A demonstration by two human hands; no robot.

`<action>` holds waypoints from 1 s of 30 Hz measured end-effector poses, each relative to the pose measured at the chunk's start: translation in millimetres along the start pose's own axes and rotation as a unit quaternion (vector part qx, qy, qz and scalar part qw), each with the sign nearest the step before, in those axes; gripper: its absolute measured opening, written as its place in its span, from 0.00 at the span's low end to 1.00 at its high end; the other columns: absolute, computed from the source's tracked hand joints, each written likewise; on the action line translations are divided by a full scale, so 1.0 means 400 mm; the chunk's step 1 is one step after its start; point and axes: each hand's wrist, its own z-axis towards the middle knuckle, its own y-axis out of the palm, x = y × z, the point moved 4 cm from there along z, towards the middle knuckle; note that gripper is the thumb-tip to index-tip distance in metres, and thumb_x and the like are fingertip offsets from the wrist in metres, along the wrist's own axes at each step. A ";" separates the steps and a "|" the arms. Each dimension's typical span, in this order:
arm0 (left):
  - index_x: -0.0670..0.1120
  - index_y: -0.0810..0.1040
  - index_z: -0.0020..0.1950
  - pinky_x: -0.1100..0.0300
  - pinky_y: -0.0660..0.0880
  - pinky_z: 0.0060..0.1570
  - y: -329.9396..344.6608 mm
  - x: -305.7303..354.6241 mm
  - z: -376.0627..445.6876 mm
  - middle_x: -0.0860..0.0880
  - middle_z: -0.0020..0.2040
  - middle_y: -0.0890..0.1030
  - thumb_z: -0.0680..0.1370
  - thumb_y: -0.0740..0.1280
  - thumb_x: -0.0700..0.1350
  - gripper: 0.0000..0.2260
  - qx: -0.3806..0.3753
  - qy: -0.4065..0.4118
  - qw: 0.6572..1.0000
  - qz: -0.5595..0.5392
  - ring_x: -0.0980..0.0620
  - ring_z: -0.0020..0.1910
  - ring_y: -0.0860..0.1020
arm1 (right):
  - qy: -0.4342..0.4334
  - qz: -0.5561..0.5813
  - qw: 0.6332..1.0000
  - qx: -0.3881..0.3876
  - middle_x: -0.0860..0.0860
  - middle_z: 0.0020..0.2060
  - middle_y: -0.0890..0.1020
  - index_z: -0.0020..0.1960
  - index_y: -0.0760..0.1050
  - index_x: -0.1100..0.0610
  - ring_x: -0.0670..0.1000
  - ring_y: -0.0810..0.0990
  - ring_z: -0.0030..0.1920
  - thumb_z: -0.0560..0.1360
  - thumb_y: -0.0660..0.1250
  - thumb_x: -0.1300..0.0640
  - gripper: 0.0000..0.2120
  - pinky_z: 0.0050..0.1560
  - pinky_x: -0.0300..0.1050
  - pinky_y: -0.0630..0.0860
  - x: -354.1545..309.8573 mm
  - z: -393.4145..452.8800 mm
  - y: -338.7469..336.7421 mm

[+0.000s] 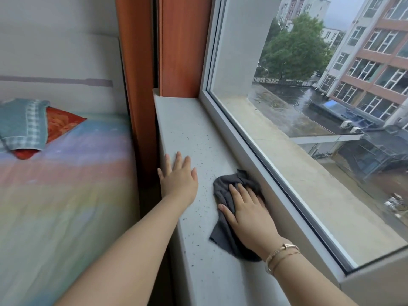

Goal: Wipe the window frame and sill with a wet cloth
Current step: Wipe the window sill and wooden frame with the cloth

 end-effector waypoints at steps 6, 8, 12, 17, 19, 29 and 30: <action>0.51 0.55 0.77 0.39 0.48 0.72 0.005 -0.005 0.004 0.52 0.79 0.49 0.82 0.49 0.54 0.23 0.010 0.006 1.000 -0.003 0.46 0.77 0.40 | -0.019 -0.011 1.000 0.016 0.48 0.77 0.50 0.78 0.46 0.49 0.51 0.48 0.76 0.67 0.27 0.33 0.43 0.74 0.45 0.42 -0.036 -0.103 -0.002; 0.51 0.55 0.77 0.39 0.48 0.72 0.006 -0.004 0.005 0.52 0.79 0.49 0.82 0.49 0.54 0.23 0.008 0.010 1.000 -0.004 0.46 0.77 0.40 | -0.018 -0.006 1.000 0.023 0.48 0.77 0.51 0.78 0.47 0.49 0.52 0.48 0.76 0.69 0.28 0.31 0.42 0.74 0.47 0.42 -0.046 -0.072 0.003; 0.51 0.55 0.76 0.39 0.49 0.72 0.004 -0.002 0.009 0.52 0.79 0.49 0.82 0.49 0.55 0.23 0.009 0.009 1.000 -0.004 0.46 0.77 0.40 | -0.029 -0.011 0.999 0.030 0.49 0.77 0.53 0.77 0.48 0.49 0.53 0.50 0.76 0.68 0.28 0.33 0.42 0.74 0.50 0.45 -0.060 -0.010 0.017; 0.51 0.55 0.77 0.39 0.51 0.72 0.004 0.000 0.007 0.52 0.79 0.49 0.82 0.49 0.55 0.23 0.009 0.013 1.000 0.006 0.46 0.77 0.39 | -0.035 -0.012 0.999 0.034 0.49 0.77 0.54 0.77 0.49 0.50 0.53 0.51 0.76 0.68 0.28 0.34 0.42 0.74 0.51 0.46 -0.072 0.026 0.018; 0.51 0.55 0.77 0.40 0.51 0.72 0.004 -0.003 0.007 0.52 0.79 0.49 0.82 0.49 0.55 0.23 0.008 0.013 1.000 -0.001 0.46 0.77 0.39 | -0.042 -0.010 0.999 0.029 0.49 0.77 0.54 0.77 0.49 0.50 0.53 0.51 0.76 0.68 0.28 0.33 0.43 0.74 0.51 0.46 -0.076 0.040 0.016; 0.54 0.60 0.73 0.46 0.52 0.73 -0.031 -0.022 0.048 0.51 0.74 0.60 0.82 0.51 0.54 0.19 -0.023 0.065 0.997 0.044 0.42 0.72 0.54 | -0.066 0.010 0.998 0.009 0.49 0.76 0.58 0.77 0.53 0.49 0.53 0.54 0.76 0.70 0.28 0.30 0.43 0.74 0.51 0.47 -0.064 0.095 0.011; 0.53 0.63 0.70 0.46 0.54 0.71 -0.041 -0.026 0.058 0.50 0.70 0.63 0.81 0.52 0.53 0.17 -0.021 0.077 0.995 0.060 0.42 0.68 0.58 | -0.065 0.010 0.998 0.003 0.49 0.76 0.58 0.77 0.53 0.49 0.54 0.54 0.76 0.71 0.28 0.30 0.42 0.74 0.51 0.47 -0.064 0.091 0.012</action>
